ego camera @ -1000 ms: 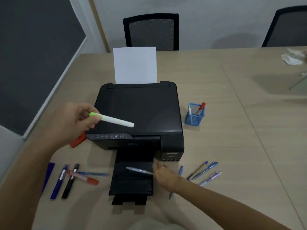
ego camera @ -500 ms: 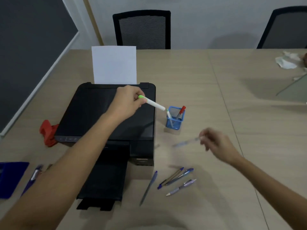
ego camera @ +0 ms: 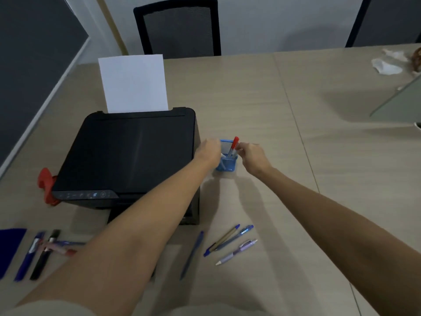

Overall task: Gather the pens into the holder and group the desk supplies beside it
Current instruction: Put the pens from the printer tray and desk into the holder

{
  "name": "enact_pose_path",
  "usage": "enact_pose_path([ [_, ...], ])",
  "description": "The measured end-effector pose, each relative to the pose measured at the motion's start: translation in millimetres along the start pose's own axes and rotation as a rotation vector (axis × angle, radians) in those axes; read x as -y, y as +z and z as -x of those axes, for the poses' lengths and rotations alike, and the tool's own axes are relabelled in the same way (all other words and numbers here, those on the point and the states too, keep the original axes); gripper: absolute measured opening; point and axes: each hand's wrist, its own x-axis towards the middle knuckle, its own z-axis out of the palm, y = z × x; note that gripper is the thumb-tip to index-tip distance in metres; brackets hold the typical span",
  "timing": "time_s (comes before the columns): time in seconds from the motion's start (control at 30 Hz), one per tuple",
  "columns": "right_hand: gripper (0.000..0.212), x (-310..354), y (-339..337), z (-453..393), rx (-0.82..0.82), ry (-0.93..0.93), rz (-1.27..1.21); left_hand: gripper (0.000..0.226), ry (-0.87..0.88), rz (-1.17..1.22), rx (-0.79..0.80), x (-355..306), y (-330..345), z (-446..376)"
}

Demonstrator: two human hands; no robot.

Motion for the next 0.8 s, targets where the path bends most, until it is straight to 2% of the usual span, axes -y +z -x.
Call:
enact_pose_path([
  [0.1, 0.029, -7, 3, 17, -0.020, 0.033, -0.056, 0.029, 0.019, 0.035, -0.012, -2, 1, 18],
  [0.2, 0.012, -23, 9, 63, -0.077, -0.019, -0.128, 0.018, 0.139, 0.149, -0.061, 2, 5, 66],
  [0.23, 0.008, -30, 13, 85, -0.020, -0.078, -0.121, 0.014, 0.177, 0.167, -0.004, 6, 15, 88],
  [0.3, 0.007, -46, 28, 133, 0.228, -0.179, -0.076, 0.014, 0.189, 0.109, 0.198, 21, 46, 132],
  [0.37, 0.007, -63, 44, 171, 0.454, -0.194, -0.018, 0.018, 0.099, -0.060, 0.403, 38, 79, 160],
  [0.4, 0.011, -69, 51, 184, 0.506, -0.181, 0.010, 0.022, 0.043, -0.137, 0.476, 49, 97, 166],
  [0.5, 0.023, -76, 67, 206, 0.476, -0.148, 0.065, 0.031, -0.128, -0.150, 0.548, 82, 138, 171],
  [0.6, 0.017, -71, 73, 212, 0.410, -0.131, 0.108, 0.033, -0.229, -0.032, 0.515, 101, 156, 167],
  [0.67, 0.019, -76, 73, 212, 0.384, -0.191, 0.121, 0.035, -0.196, -0.050, 0.539, 104, 160, 164],
  [0.73, 0.022, -81, 63, 208, 0.415, -0.248, 0.085, 0.047, -0.134, -0.091, 0.575, 98, 157, 167],
  [0.77, 0.017, -79, 53, 203, 0.427, -0.218, 0.033, 0.052, -0.082, -0.081, 0.581, 93, 150, 168],
  [0.8, 0.013, -75, 42, 195, 0.392, -0.165, -0.041, 0.048, -0.036, -0.050, 0.557, 87, 143, 170],
])
